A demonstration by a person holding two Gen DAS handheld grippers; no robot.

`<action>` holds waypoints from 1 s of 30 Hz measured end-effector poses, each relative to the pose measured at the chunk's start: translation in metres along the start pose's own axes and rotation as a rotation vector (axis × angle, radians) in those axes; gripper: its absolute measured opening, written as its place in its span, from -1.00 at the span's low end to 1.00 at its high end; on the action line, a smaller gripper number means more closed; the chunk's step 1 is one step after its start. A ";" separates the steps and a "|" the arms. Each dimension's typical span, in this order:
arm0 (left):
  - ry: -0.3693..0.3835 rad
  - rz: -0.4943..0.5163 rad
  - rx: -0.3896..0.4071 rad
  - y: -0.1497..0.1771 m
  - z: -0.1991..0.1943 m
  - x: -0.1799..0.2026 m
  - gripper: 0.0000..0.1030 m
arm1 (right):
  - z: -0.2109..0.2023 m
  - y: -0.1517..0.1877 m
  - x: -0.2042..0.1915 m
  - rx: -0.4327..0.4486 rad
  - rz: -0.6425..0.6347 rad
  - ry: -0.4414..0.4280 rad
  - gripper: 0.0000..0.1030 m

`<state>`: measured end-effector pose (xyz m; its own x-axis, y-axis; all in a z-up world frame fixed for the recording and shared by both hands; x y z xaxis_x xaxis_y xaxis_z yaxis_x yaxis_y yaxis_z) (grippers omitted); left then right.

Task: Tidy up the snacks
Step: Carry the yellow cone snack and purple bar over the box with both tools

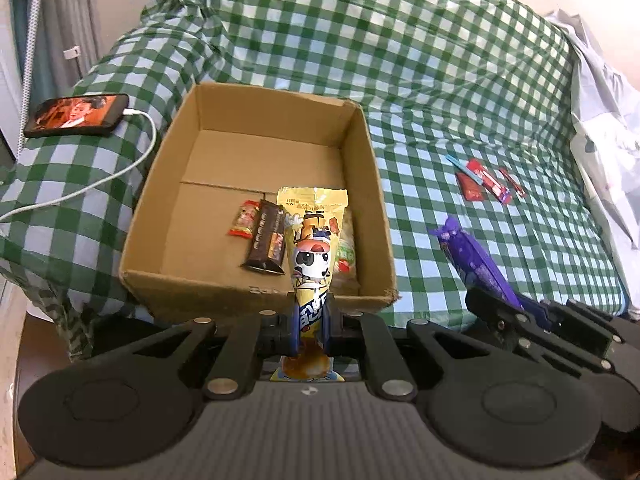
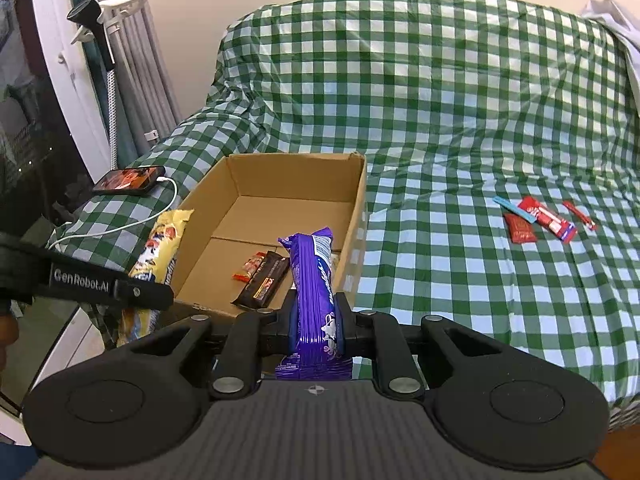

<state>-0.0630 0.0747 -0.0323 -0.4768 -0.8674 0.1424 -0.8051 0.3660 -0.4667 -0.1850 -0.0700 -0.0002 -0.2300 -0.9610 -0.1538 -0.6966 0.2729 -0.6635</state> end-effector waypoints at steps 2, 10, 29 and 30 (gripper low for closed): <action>-0.001 -0.010 -0.004 -0.001 0.001 -0.003 -0.78 | 0.002 0.000 -0.002 -0.007 -0.010 -0.001 -0.65; -0.026 -0.012 -0.020 -0.016 0.014 -0.012 -0.78 | 0.014 -0.005 -0.002 -0.022 -0.020 -0.002 -0.65; -0.121 0.020 -0.089 -0.075 0.091 -0.040 -0.78 | 0.105 -0.048 0.000 -0.102 -0.049 -0.036 -0.65; -0.124 0.022 -0.093 -0.078 0.095 -0.041 -0.78 | 0.109 -0.050 0.000 -0.106 -0.050 -0.037 -0.65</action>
Point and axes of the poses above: each gripper's, at about its wrist camera, not at the fingertips, and z roughly the way its jaws point, x to its right, y to its underside, the point moved 2 cm from there along z, roughly the way its jaws point, and after that the axes turned 6 degrees about -x, right-handed, at the moved point
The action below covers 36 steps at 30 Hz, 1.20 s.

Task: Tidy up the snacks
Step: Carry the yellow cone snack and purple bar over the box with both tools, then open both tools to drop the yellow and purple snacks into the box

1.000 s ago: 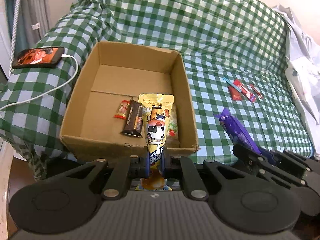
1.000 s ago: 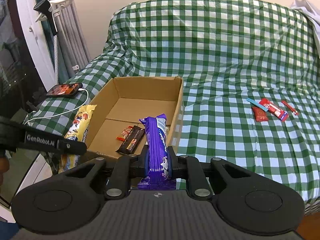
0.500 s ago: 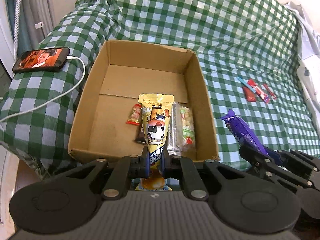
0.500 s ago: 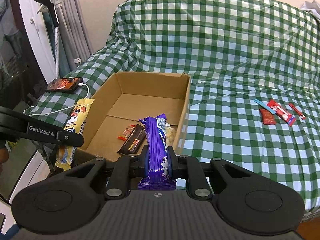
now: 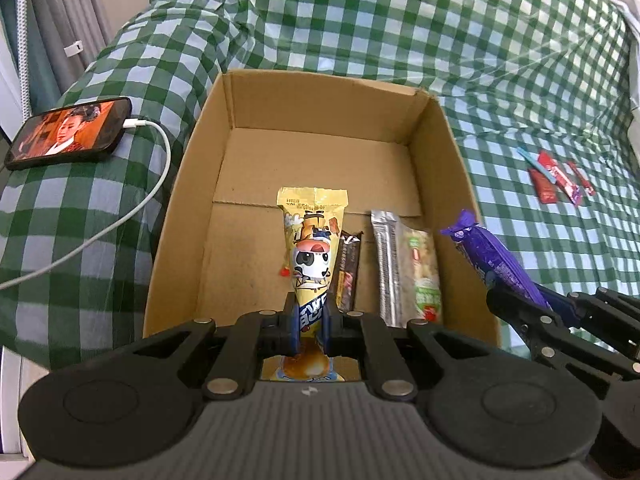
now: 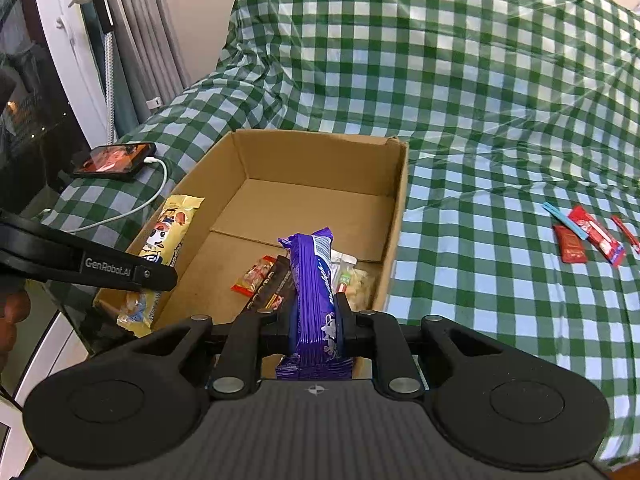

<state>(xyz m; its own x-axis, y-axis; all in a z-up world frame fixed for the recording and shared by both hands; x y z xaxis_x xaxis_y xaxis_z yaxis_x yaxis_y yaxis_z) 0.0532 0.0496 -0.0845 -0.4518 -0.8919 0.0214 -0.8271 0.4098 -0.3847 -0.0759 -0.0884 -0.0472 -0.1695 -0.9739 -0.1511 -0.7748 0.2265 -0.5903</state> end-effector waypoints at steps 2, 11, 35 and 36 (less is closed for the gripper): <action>-0.003 0.002 -0.009 -0.005 0.007 -0.002 -0.78 | 0.009 -0.005 0.000 -0.008 -0.004 -0.002 -0.65; -0.019 0.009 -0.055 -0.020 0.039 -0.007 -0.78 | 0.046 -0.018 -0.002 -0.044 0.005 -0.024 -0.64; -0.099 -0.016 -0.001 0.052 -0.002 -0.018 0.99 | 0.000 0.020 -0.025 -0.077 0.000 -0.019 0.80; -0.099 -0.013 0.005 0.058 -0.008 -0.015 0.99 | -0.005 0.022 -0.029 -0.074 -0.017 -0.018 0.81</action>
Point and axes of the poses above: each gripper's, at about its wrist camera, not at the fingertips, and z roughly the way its jaws point, x to its right, y to its underside, the point moved 2 cm from there along z, roughly the way its jaws point, and after that the axes turned 6 degrees about -x, right-handed, at the moved point
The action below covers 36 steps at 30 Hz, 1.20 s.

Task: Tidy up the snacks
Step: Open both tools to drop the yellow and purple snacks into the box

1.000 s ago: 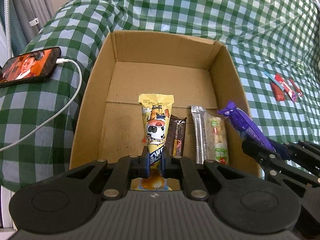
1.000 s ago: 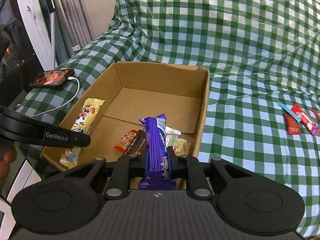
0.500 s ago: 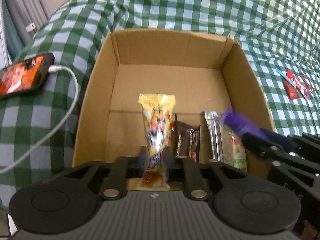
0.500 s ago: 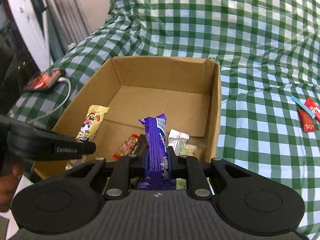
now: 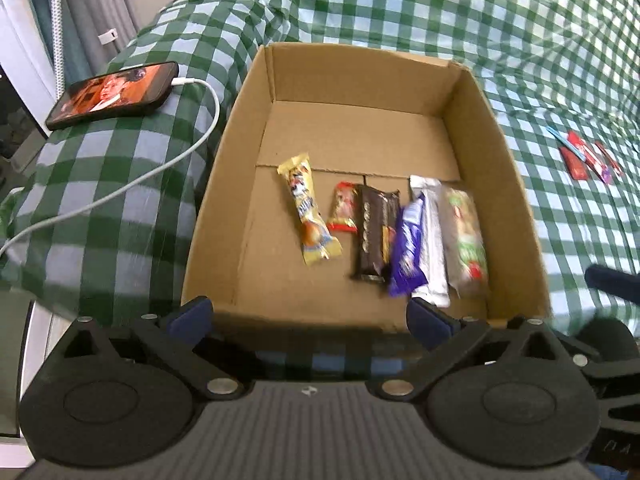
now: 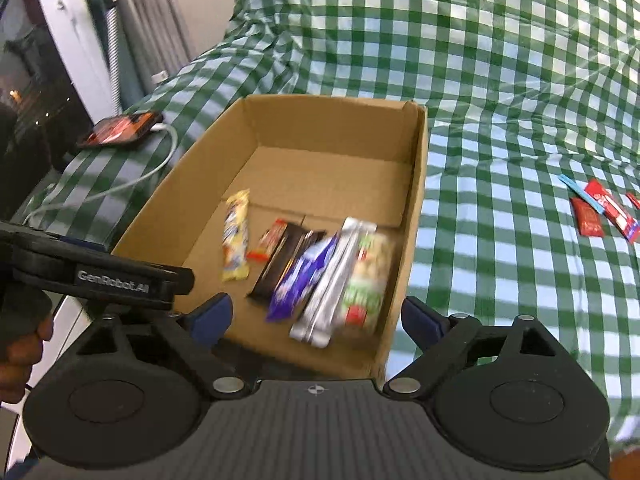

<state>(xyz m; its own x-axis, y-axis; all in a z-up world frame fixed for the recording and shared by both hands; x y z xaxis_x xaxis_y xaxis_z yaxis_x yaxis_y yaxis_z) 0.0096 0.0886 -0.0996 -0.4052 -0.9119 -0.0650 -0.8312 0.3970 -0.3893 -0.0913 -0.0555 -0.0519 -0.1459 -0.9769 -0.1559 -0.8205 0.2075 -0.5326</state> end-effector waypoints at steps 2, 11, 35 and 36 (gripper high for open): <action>-0.001 0.002 0.021 0.008 -0.013 0.003 0.99 | -0.014 0.003 -0.006 0.029 -0.030 0.021 0.83; -0.011 0.003 0.126 0.040 -0.066 0.015 0.99 | -0.072 0.021 -0.016 0.142 -0.039 0.047 0.85; -0.018 0.024 0.294 0.087 -0.144 0.036 0.99 | -0.151 0.068 -0.027 0.335 -0.014 0.096 0.99; -0.012 0.025 0.290 0.087 -0.144 0.036 0.99 | -0.152 0.068 -0.026 0.334 -0.012 0.099 0.99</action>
Point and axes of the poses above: each gripper's, at about its wrist camera, not at the fingertips, and z roughly the way its jaws point, x to its right, y to its underside, the point moved 2 cm from there along z, roughly the way its jaws point, and after that the axes turned 6 degrees about -x, right-handed, at the moved point
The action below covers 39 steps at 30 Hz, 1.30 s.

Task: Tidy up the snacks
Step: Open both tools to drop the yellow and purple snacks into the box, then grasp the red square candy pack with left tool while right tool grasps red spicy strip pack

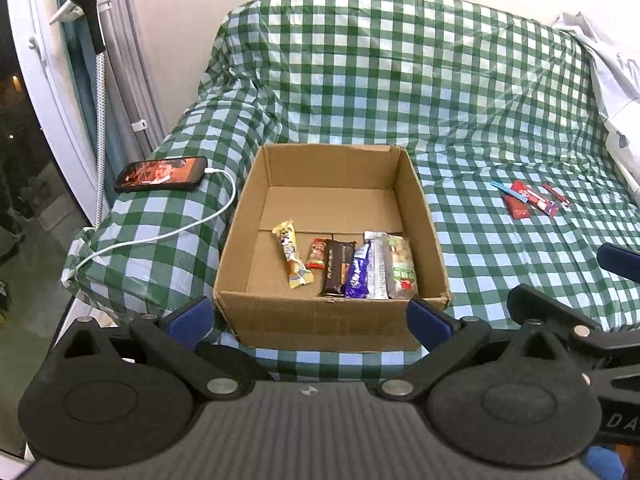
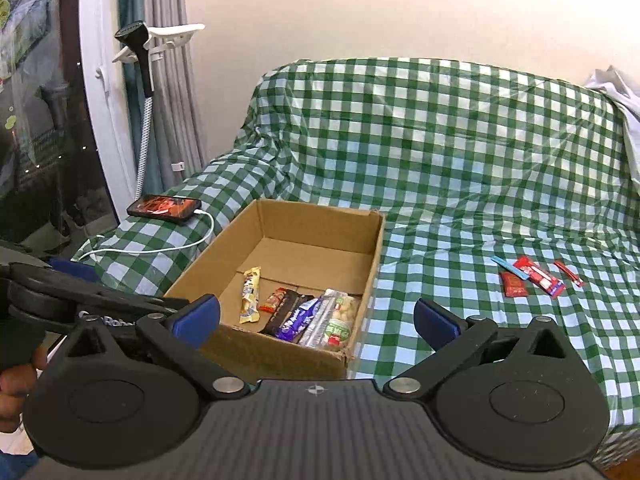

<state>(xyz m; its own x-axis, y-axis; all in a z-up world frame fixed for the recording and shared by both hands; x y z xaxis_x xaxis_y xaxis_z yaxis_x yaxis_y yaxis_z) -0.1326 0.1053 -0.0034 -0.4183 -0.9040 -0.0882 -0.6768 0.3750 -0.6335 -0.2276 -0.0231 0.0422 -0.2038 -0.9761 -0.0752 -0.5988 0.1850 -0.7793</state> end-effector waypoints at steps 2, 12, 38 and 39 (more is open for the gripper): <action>0.007 0.005 -0.008 -0.001 0.001 0.002 0.99 | -0.002 0.001 0.000 0.006 0.005 0.003 0.99; 0.010 0.042 -0.057 -0.011 0.015 0.020 0.99 | 0.007 0.004 0.018 -0.006 0.067 -0.007 0.99; 0.216 0.274 -0.351 -0.181 0.282 0.334 0.99 | 0.132 0.015 0.367 -0.060 0.365 0.423 0.99; 0.224 0.283 -0.368 -0.186 0.301 0.350 0.99 | 0.150 0.016 0.384 -0.076 0.357 0.425 0.99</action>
<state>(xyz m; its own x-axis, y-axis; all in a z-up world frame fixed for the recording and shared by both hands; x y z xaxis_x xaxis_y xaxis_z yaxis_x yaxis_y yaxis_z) 0.0292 -0.3428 -0.1481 -0.7080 -0.7058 -0.0247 -0.6699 0.6823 -0.2928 -0.1992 -0.4124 -0.0921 -0.6891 -0.7225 -0.0565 -0.4864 0.5188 -0.7030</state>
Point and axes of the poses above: each gripper's, at about its wrist camera, not at the fingertips, and z roughly the way its jaws point, x to its right, y to its underside, the point moved 2 cm from there along z, roughly the way its jaws point, and after that the axes turned 6 degrees about -x, right-handed, at the moved point
